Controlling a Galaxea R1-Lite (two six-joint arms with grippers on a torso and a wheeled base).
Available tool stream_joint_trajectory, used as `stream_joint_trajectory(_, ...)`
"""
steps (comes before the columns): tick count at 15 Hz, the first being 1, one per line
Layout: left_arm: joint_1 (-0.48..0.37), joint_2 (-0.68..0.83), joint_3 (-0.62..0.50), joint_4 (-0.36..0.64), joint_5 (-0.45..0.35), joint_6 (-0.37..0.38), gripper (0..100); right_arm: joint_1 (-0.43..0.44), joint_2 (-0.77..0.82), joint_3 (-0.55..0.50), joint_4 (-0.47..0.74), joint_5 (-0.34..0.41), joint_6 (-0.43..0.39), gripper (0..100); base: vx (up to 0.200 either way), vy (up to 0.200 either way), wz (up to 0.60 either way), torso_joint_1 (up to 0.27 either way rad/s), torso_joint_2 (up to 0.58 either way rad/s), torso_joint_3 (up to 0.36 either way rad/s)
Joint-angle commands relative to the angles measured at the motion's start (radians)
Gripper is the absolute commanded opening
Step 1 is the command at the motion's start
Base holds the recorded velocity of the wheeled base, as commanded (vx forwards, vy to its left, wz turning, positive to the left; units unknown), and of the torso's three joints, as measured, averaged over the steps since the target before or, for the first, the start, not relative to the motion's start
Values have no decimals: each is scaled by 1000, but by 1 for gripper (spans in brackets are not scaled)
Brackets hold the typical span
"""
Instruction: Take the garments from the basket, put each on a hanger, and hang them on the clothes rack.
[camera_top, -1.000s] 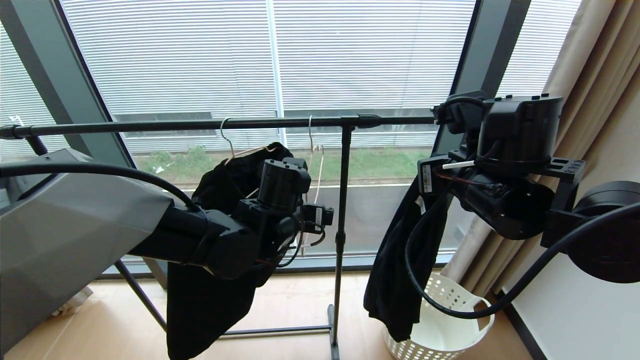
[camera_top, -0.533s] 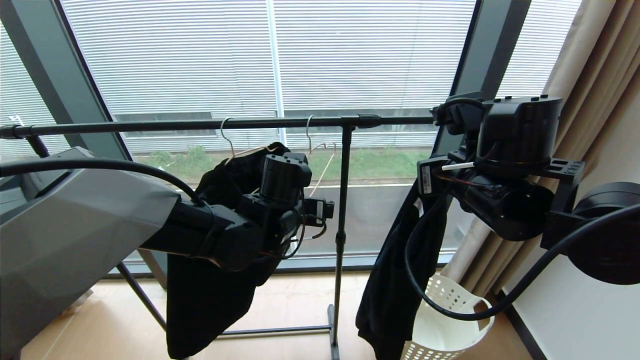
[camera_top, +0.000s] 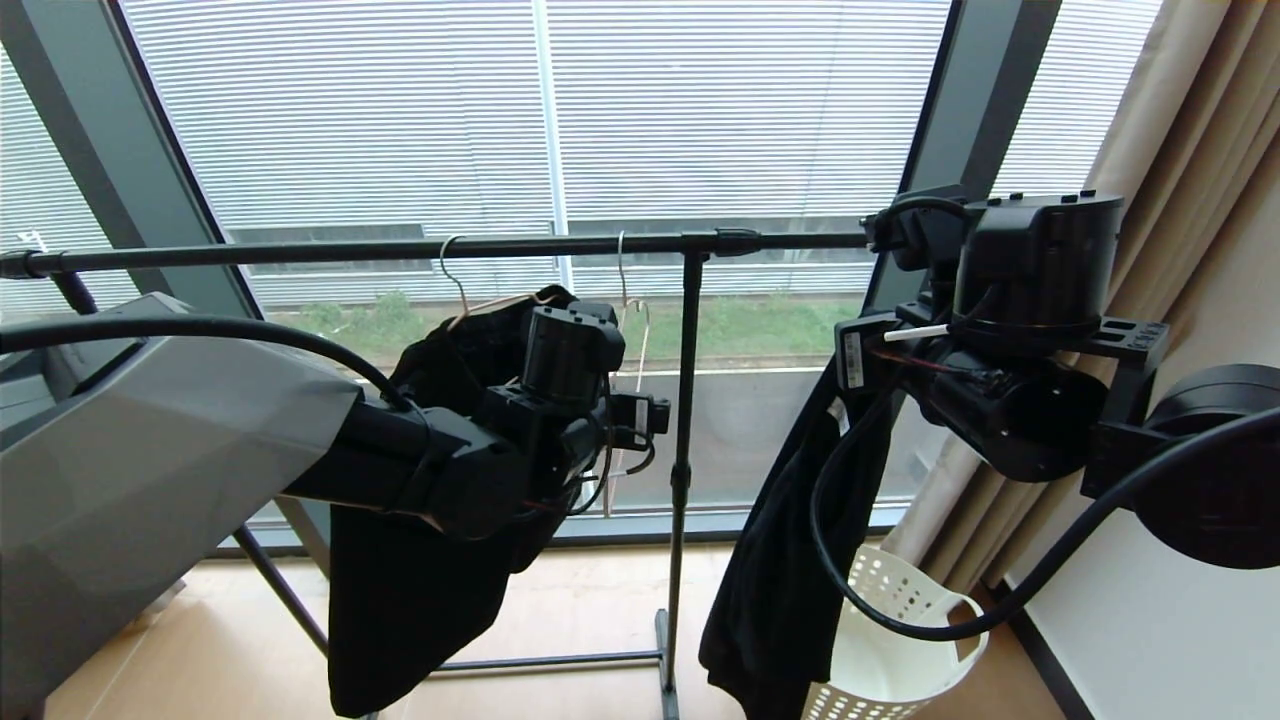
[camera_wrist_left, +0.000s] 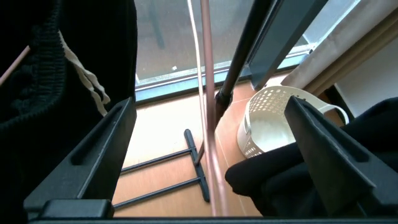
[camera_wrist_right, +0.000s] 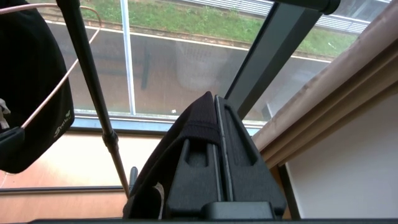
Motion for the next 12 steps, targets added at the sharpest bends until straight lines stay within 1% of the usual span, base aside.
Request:
stream_joint_trajectory(1, 3, 16, -20, 1, 2, -1, 100, 2, 2, 0, -1, 0, 0, 0, 0, 0, 0, 0, 0, 0)
stream_joint_trajectory(2, 3, 24, -25, 1, 11, -1, 0, 2, 2, 0, -1, 0, 0, 0, 0, 0, 0, 0, 0, 0)
stream_joint_trajectory(3, 3, 31, -26, 1, 23, 0, 0, 2, 2, 5, -1, 0, 0, 0, 0, 0, 0, 0, 0, 0)
stream_joint_trajectory(12, 3, 33, -23, 1, 25, 0, 0, 1, 2, 5, -1, 0, 0, 0, 0, 0, 0, 0, 0, 0)
